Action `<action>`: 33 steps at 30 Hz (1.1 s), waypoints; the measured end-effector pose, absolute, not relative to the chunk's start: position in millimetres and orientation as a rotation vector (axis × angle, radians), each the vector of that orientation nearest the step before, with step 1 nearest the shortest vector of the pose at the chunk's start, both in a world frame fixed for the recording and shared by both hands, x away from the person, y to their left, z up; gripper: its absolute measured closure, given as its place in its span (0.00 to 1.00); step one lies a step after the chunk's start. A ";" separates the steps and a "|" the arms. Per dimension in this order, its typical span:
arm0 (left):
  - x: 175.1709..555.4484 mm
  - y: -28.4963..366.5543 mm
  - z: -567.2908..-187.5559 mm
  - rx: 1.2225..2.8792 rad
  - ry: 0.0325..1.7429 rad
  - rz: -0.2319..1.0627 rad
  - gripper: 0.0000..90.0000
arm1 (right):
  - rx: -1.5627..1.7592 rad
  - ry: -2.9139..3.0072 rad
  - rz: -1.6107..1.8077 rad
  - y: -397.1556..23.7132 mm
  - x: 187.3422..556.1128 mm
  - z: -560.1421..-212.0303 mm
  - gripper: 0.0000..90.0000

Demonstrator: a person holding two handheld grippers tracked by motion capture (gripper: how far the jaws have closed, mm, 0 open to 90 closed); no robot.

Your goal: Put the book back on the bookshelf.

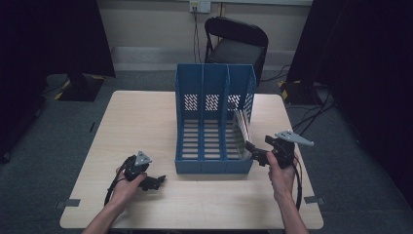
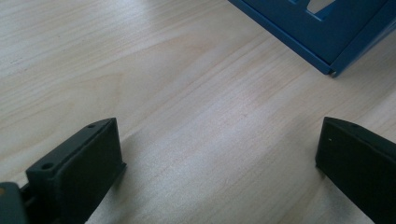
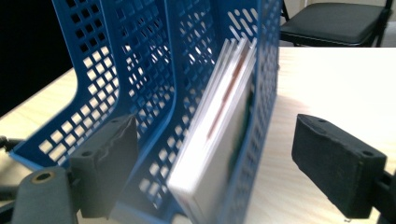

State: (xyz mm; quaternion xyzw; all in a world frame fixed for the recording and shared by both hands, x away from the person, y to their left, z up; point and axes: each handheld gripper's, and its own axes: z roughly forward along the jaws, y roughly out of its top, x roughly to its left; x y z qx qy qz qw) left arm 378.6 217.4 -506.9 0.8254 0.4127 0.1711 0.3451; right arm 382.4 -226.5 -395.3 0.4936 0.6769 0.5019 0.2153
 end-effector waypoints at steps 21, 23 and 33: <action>376.7 217.0 -506.8 2.148 1.067 0.446 0.00 | 1.447 2.019 1.200 -259.9 333.4 -436.0 0.20; 376.7 217.0 -506.8 2.148 1.067 0.447 0.00 | 1.445 2.046 1.171 -259.8 331.8 -441.2 0.20; 375.8 214.3 -506.9 2.146 1.064 0.442 0.00 | 1.475 2.160 1.061 -247.0 325.8 -471.7 0.20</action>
